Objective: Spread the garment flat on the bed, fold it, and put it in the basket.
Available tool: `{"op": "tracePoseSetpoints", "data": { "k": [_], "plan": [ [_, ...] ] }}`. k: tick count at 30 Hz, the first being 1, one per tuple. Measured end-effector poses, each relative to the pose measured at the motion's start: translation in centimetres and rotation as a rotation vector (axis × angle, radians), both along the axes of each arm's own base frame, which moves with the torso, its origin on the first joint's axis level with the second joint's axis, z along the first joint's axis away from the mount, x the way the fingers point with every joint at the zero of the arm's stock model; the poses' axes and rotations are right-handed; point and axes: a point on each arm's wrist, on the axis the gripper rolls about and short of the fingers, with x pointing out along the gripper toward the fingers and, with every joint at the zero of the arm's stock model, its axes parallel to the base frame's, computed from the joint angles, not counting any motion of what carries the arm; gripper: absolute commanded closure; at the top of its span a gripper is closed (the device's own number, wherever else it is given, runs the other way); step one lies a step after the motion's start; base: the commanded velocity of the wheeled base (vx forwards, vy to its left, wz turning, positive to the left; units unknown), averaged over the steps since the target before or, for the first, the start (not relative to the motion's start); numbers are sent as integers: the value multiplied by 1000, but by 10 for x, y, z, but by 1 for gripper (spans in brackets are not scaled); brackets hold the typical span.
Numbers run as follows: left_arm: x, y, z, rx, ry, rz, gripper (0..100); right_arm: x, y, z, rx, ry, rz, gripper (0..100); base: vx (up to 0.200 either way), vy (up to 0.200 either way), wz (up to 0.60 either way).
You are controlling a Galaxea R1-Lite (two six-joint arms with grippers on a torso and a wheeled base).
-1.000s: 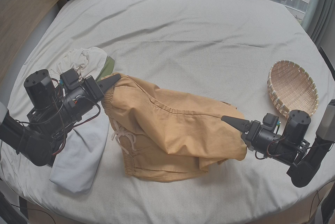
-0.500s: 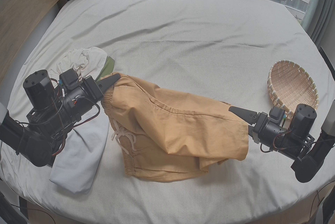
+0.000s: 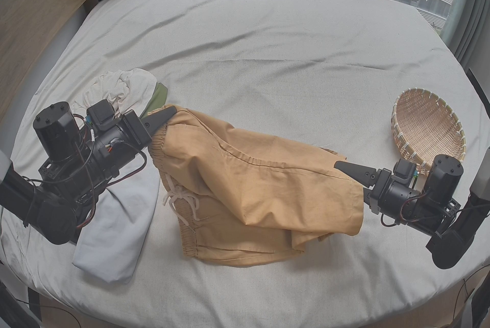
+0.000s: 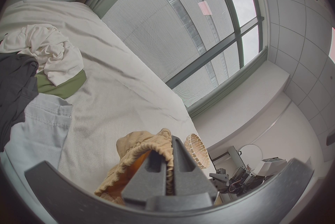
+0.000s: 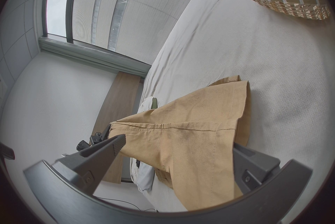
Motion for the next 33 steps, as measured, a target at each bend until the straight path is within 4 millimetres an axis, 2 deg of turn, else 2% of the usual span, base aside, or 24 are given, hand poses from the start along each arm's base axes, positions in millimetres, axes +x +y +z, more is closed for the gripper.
{"op": "tracePoseSetpoints", "data": {
  "k": [14,15,33],
  "plan": [
    [-2,-1,2,-4,-9,-6,100,17,7,-9,-2,5,4,0,0,0,0],
    [-2,-1,2,-4,-9,-6,100,17,7,-10,-2,5,4,100,0,0,0],
    [-10,-3,-2,-13,-26,-22,100,19,5,-9,-2,2,-14,100,0,0,0]
  ]
}}
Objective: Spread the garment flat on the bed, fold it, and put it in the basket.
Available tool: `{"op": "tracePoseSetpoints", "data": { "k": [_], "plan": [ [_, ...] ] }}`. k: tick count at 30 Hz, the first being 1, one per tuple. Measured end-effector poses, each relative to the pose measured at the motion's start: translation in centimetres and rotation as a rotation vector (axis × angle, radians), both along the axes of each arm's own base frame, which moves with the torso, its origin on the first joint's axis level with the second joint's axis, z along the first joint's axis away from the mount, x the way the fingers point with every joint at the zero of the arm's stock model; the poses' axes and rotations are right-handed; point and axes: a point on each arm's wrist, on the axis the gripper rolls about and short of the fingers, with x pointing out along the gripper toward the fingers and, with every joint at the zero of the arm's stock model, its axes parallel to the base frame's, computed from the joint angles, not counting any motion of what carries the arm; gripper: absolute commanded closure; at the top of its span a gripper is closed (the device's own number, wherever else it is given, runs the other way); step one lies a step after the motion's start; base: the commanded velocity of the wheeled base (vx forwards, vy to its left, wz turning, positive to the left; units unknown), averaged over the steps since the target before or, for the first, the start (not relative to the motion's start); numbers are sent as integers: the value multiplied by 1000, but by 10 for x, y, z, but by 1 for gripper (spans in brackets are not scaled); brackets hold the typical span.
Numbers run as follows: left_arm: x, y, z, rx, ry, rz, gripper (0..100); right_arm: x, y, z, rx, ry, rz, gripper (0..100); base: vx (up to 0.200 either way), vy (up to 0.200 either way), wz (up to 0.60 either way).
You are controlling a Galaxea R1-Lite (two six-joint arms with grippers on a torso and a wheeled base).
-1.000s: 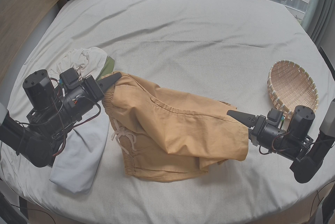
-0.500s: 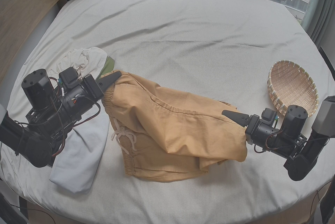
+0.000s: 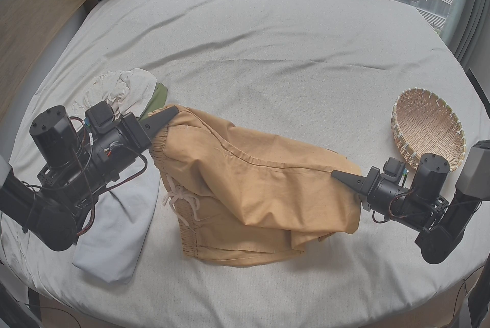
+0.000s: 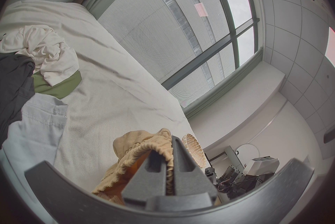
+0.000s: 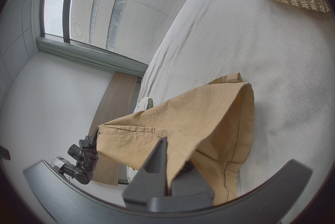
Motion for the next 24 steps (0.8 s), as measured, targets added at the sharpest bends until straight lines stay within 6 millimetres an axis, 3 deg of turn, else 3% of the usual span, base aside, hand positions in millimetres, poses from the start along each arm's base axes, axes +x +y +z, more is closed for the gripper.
{"op": "tracePoseSetpoints", "data": {
  "k": [6,13,24],
  "plan": [
    [-11,-4,-1,-3,-20,-29,100,-12,-3,19,17,-51,6,100,0,0,0],
    [-46,-9,4,11,-42,-173,100,-40,-10,57,52,-170,16,100,0,0,0],
    [-77,4,17,52,35,-250,100,-62,-25,83,-17,-158,-14,100,0,0,0]
  ]
}}
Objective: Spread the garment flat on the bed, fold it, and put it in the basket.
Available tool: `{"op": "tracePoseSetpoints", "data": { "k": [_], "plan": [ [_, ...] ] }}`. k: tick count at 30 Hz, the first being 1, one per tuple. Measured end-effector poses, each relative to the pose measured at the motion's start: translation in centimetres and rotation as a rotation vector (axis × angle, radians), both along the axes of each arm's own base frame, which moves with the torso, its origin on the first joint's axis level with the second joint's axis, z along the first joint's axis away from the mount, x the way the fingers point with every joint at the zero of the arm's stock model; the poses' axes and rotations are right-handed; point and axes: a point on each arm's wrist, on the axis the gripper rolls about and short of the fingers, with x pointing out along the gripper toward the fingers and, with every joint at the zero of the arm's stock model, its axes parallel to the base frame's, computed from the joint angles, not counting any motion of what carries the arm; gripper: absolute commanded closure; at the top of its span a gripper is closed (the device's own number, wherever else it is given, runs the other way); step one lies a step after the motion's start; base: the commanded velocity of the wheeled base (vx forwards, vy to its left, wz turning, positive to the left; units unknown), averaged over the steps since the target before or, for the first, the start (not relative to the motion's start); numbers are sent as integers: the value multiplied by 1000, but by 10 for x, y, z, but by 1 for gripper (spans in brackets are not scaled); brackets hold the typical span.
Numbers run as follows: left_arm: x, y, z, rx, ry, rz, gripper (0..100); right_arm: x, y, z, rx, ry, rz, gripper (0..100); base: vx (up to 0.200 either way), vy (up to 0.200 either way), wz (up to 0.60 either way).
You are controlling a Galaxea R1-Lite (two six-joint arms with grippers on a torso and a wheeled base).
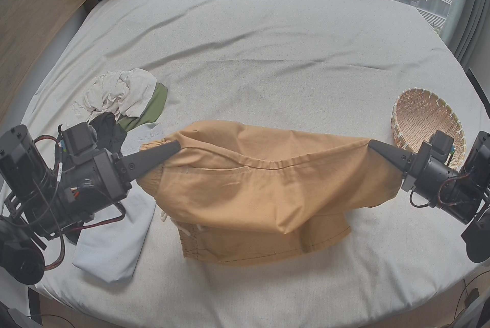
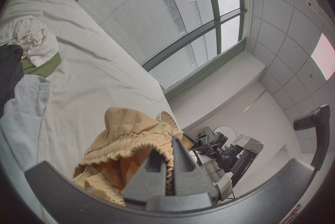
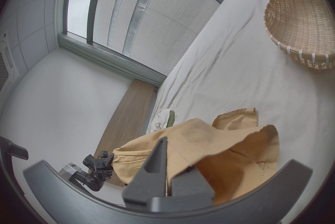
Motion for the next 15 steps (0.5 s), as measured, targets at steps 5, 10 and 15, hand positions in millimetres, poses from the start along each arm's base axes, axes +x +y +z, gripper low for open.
{"op": "tracePoseSetpoints", "data": {
  "k": [5,10,15],
  "plan": [
    [-2,10,14,4,7,22,100,-7,-7,15,-52,29,-21,100,0,0,0],
    [-2,20,26,-3,-14,60,100,-18,-15,39,-106,13,-43,100,0,0,0],
    [-3,29,31,-5,-26,77,100,-30,-21,66,-115,-76,-63,100,0,0,0]
  ]
}}
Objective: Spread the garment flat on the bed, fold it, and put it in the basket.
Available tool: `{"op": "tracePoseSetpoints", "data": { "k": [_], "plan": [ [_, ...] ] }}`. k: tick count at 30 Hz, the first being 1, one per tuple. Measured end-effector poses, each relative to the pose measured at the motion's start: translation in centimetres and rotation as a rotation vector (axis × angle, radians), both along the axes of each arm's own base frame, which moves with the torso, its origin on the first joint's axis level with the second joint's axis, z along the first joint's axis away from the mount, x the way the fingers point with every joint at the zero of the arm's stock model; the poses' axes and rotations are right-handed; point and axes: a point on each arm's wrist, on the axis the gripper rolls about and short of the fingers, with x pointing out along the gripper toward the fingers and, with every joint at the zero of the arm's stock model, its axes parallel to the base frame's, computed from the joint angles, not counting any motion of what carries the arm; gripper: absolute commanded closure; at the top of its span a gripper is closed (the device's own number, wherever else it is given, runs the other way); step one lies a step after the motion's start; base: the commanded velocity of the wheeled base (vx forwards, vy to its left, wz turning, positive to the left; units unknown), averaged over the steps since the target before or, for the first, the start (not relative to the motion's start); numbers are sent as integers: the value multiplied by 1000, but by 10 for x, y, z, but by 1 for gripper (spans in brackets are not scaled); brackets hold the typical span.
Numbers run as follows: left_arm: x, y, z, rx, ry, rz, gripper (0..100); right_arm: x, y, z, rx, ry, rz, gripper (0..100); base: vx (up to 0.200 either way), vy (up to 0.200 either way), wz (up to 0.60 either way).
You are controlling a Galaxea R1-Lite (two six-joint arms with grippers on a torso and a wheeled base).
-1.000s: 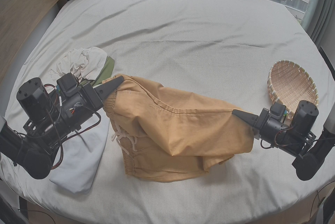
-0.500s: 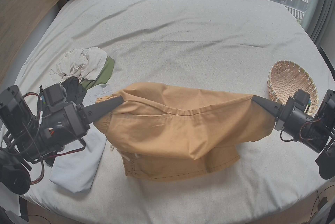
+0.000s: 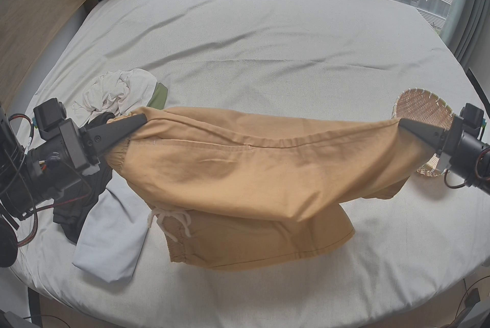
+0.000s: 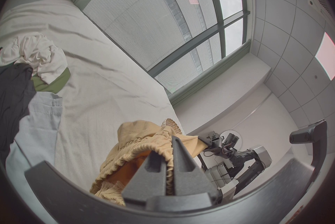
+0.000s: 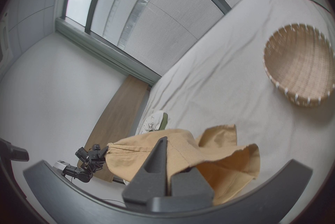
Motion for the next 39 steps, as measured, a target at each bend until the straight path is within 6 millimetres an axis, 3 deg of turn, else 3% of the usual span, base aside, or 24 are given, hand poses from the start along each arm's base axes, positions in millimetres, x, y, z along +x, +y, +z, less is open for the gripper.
{"op": "tracePoseSetpoints", "data": {
  "k": [14,19,29,39],
  "plan": [
    [4,19,8,2,-30,26,100,-46,-12,57,-15,-38,-5,100,0,0,0],
    [12,29,6,6,-21,68,100,-59,-15,66,-23,-85,-5,100,0,0,0],
    [20,37,10,-45,17,99,100,-65,-18,66,-22,-98,-15,100,0,0,0],
    [10,23,34,-111,-74,27,100,-62,-17,50,-29,-69,15,100,0,0,0]
  ]
}}
